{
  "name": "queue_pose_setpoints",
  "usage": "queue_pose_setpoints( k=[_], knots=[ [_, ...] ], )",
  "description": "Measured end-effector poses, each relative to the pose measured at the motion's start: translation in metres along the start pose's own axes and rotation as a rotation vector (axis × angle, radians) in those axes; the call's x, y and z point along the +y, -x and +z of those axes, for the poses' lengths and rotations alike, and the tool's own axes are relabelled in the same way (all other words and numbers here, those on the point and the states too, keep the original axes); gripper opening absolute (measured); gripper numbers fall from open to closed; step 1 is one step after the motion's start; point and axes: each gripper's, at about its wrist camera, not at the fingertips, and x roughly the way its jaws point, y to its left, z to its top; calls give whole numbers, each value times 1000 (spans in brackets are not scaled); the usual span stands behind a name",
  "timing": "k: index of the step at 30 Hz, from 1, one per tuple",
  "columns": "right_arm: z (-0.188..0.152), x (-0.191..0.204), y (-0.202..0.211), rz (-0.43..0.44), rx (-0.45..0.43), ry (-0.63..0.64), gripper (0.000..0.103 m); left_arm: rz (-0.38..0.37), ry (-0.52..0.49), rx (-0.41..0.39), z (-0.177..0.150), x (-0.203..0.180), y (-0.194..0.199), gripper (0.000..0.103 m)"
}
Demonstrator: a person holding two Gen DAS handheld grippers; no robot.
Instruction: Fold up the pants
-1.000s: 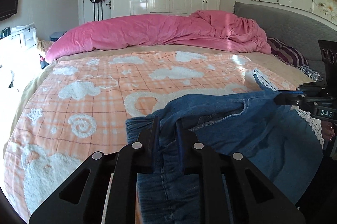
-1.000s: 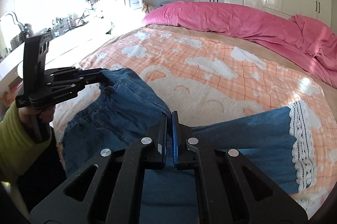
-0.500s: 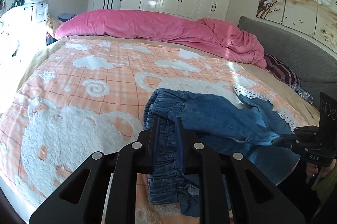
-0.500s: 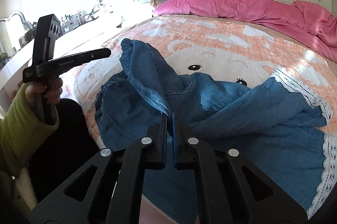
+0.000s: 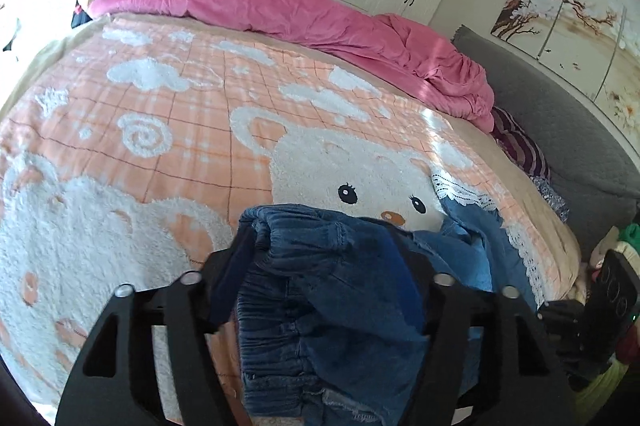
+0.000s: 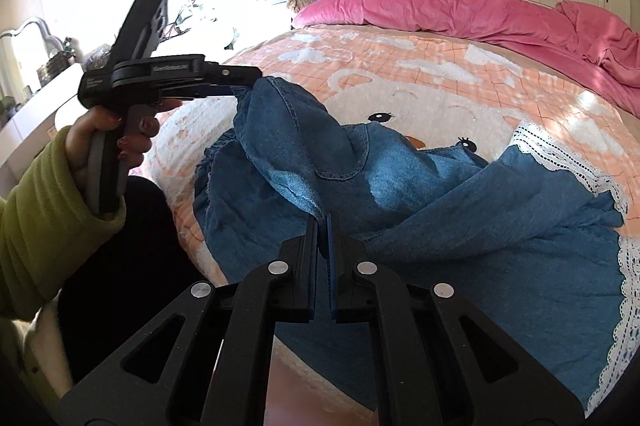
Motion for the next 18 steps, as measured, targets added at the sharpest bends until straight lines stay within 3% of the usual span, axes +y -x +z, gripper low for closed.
queue_pose_setpoints(
  k=[1,4,10,18],
  knots=[
    [0,0,1,-3,-2,0,0,8,-2,1,2,0,-4,36],
    [0,0,4,-6,-11,-5,0,-17,-7,4,1,-3,-1,26],
    [-5,1,12,3,-16,-8,1,41,-61,-8,-21,-9,30,25],
    [-23,20,8,21,44,54,1,97,-75,26,-52,-6,55,25]
  ],
)
